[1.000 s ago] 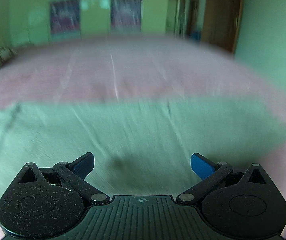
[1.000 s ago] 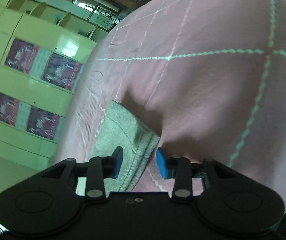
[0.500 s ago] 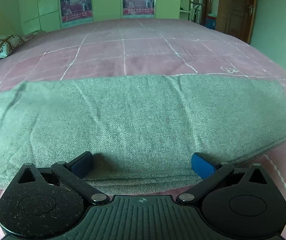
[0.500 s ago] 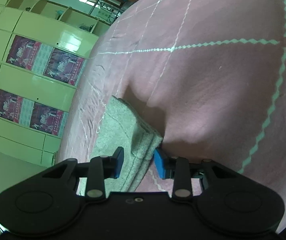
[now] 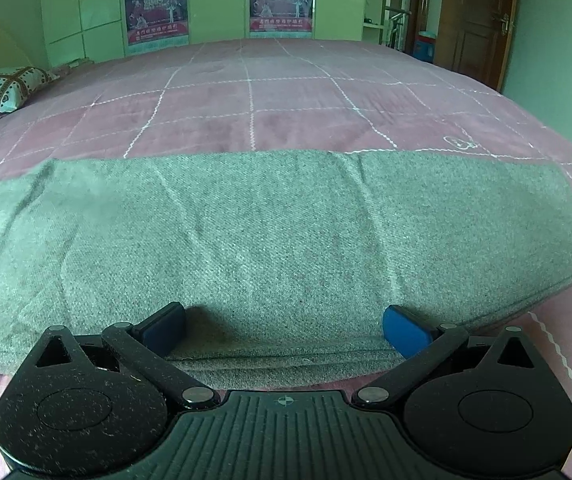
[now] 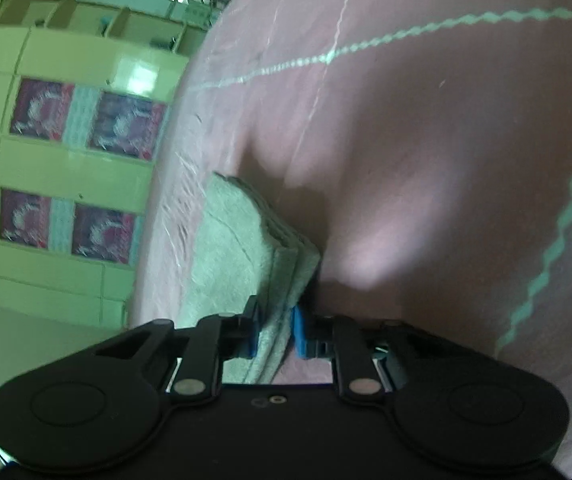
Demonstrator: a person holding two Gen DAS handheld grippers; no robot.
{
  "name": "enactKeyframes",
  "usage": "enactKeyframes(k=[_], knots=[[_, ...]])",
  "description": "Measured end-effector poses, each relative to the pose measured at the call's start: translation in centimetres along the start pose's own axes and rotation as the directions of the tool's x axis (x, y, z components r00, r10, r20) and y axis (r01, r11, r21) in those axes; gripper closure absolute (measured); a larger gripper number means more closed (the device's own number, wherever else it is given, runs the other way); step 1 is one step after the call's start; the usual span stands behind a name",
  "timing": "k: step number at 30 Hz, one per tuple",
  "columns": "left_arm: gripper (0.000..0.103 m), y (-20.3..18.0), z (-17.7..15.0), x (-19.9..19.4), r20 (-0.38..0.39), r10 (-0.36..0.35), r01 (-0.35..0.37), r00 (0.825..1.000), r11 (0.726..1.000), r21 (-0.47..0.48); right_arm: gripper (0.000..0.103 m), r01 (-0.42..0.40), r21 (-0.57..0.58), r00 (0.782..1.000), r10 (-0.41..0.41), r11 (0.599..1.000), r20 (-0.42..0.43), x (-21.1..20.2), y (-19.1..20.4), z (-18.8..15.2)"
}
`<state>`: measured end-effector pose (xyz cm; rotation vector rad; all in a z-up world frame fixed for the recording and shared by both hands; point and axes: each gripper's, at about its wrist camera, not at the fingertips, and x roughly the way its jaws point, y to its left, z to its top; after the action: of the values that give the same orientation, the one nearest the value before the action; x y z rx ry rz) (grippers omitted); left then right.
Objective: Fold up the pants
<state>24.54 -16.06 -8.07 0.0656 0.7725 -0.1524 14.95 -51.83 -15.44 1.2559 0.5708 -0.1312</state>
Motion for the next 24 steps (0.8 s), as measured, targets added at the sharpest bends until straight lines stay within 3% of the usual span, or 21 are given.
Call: enactKeyframes(k=[2,7,12,15,18,21,24], knots=[[0.000,-0.1,0.0,0.0,0.002,0.005,-0.005,1.000,1.000,0.001,0.095,0.058,-0.078,0.998,-0.057,0.995,0.016,0.2,1.3,-0.4],[0.000,-0.3,-0.1,0.1,0.000,0.013,-0.013,1.000,1.000,0.015,0.096,0.078,-0.089,0.996,-0.074,0.993,0.043,0.0,1.5,-0.8],[0.000,2.0,0.2,-1.7,0.046,-0.035,0.036,0.998,0.999,-0.013,0.097,0.143,-0.235,0.989,-0.128,0.961,0.077,-0.4,3.6,-1.6],[0.000,6.8,0.0,-3.3,0.090,0.014,-0.013,0.996,1.000,-0.020,0.098,0.137,-0.312,0.989,-0.111,0.940,0.099,-1.1,5.9,-2.4],[0.000,14.5,-0.3,-5.2,0.141,0.086,-0.067,0.986,0.989,-0.132,0.098,0.122,-0.393,0.990,-0.084,0.911,0.113,-1.1,9.1,-4.1],[0.000,22.4,-1.0,-6.7,0.149,0.157,-0.109,0.976,0.952,-0.288,0.098,0.108,-0.501,0.992,-0.058,0.859,0.114,0.0,13.2,-7.5],[0.000,28.3,-2.2,-8.0,0.145,0.217,-0.149,0.965,0.914,-0.378,0.098,0.074,-0.609,0.996,-0.026,0.789,0.088,2.5,18.0,-12.7]])
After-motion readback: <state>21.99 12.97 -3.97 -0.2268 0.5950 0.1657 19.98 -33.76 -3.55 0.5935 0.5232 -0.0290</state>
